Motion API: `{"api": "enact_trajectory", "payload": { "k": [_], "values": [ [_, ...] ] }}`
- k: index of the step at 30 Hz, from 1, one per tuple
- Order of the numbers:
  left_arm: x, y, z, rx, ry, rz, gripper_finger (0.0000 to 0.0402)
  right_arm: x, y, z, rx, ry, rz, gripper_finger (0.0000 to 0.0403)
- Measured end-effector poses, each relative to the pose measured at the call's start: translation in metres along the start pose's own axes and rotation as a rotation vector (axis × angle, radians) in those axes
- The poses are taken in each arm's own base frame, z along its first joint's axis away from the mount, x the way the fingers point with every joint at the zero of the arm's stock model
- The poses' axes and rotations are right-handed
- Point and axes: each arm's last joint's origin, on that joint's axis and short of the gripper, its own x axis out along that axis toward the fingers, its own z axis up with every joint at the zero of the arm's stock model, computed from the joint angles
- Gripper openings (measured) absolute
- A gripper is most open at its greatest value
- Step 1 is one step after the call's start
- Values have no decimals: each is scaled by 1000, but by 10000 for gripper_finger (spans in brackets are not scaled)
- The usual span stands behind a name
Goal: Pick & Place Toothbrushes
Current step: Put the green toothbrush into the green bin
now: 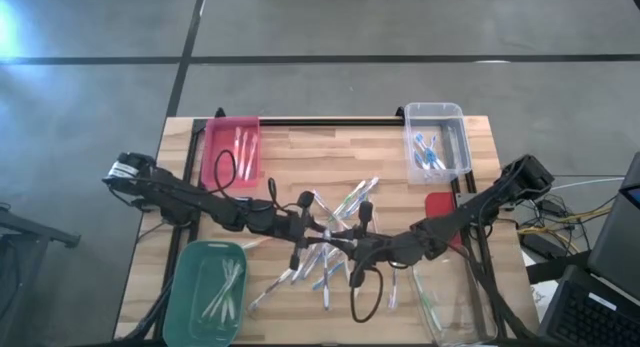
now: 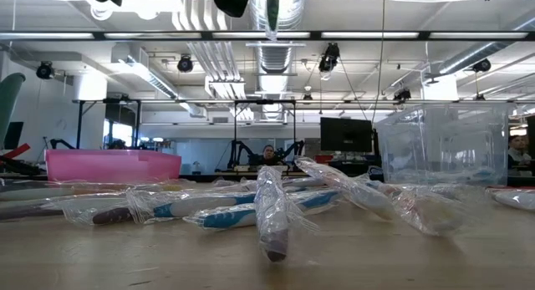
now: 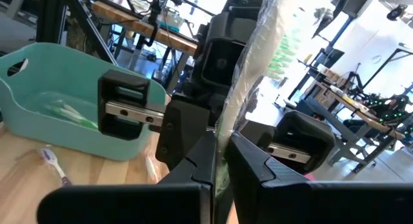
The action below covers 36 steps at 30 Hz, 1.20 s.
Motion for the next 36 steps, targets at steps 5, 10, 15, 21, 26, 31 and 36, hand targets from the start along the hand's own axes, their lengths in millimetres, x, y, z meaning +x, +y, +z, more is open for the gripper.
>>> {"api": "enact_trajectory", "payload": {
  "k": [5,10,15,21,26,31,36],
  "values": [
    [0,0,-1,0,8,-2,25,0,0,-1,1,3,0,19],
    [0,0,-2,-15,19,-4,27,-1,0,-2,30,26,3,40],
    [-3,-1,-1,-30,40,-10,31,-14,-7,1,84,87,16,79],
    [-17,3,11,-73,72,11,25,-40,-21,3,216,201,40,131],
    [-43,10,26,-245,140,61,29,-56,-31,-10,304,359,17,169],
    [-79,15,46,-474,211,93,25,-61,-33,-29,295,444,-147,194],
    [-110,10,80,-594,243,181,25,-61,-35,-50,271,439,-325,206]
  ]
}}
